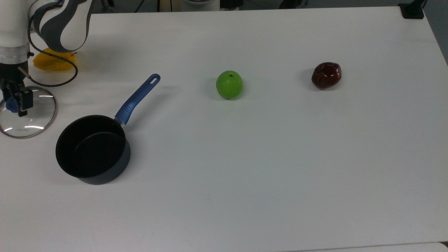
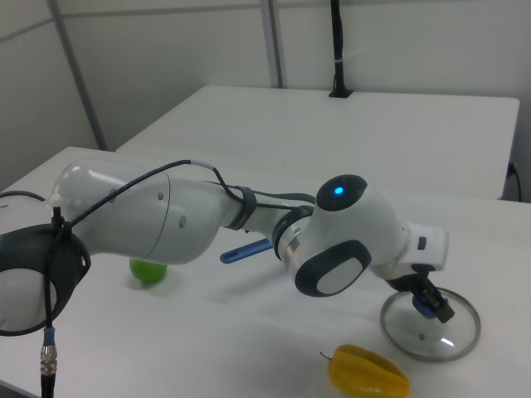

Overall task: Close lid
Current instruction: 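Lift the glass lid up off the table by its knob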

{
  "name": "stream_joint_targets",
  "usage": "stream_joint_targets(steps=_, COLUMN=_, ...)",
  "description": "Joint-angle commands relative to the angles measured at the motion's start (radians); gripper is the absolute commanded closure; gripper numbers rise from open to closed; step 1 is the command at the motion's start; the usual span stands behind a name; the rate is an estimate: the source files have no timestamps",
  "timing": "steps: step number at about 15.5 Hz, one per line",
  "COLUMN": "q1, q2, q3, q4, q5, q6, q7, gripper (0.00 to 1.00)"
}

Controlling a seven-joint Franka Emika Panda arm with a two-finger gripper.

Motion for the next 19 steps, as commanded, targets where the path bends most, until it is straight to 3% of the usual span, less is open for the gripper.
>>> stream_joint_targets(steps=1, q1=0.011, q2=0.001, q3=-0.005, q4=-0.002, q5=0.026, q6=0.016, q7=-0.018, gripper=0.38)
stream_joint_targets(steps=8, q1=0.018, q2=-0.045, q3=-0.005, q4=0.001, q5=0.030, q6=-0.010, q7=-0.010, gripper=0.46)
stream_joint_targets(steps=12, q1=0.041, q2=-0.090, q3=-0.024, q4=0.085, q5=0.027, q6=-0.223, q7=0.032, gripper=0.47)
stream_joint_targets(steps=16, q1=0.158, q2=-0.104, q3=-0.083, q4=0.151, q5=0.024, q6=-0.296, q7=0.125, gripper=0.46)
stream_joint_targets(steps=18, q1=0.280, q2=-0.104, q3=-0.184, q4=0.154, q5=0.026, q6=-0.325, q7=0.180, gripper=0.46)
stream_joint_targets(steps=19, q1=0.328, q2=-0.102, q3=-0.206, q4=0.163, q5=0.026, q6=-0.337, q7=0.203, gripper=0.46)
